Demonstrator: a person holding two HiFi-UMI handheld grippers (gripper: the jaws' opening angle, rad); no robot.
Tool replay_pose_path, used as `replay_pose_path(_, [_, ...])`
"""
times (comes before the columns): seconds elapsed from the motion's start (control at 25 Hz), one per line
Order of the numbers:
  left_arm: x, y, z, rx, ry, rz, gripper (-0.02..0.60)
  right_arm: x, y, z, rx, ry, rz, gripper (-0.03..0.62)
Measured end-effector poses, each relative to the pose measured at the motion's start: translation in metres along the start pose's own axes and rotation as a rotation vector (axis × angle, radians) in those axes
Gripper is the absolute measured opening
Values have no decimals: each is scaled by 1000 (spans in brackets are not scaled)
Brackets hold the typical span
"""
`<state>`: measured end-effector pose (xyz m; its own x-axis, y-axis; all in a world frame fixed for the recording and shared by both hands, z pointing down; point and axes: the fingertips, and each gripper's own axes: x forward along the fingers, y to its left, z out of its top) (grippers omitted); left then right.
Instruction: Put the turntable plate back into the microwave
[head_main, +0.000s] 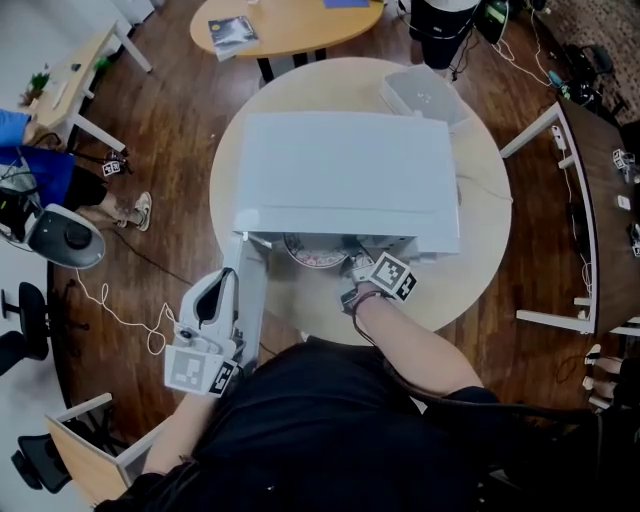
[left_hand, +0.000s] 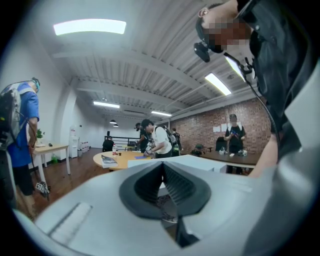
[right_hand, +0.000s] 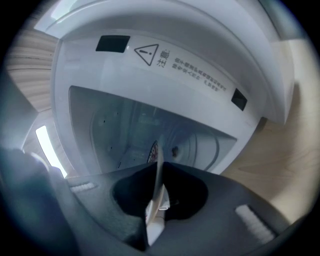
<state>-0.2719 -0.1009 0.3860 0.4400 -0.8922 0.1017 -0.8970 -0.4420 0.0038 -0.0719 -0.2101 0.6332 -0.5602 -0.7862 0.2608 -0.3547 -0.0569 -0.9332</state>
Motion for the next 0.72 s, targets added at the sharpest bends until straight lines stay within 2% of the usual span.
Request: replay_pose_path(0.72, [4, 5, -4, -12, 6, 22, 5, 12, 2, 12, -22, -32, -28, 20])
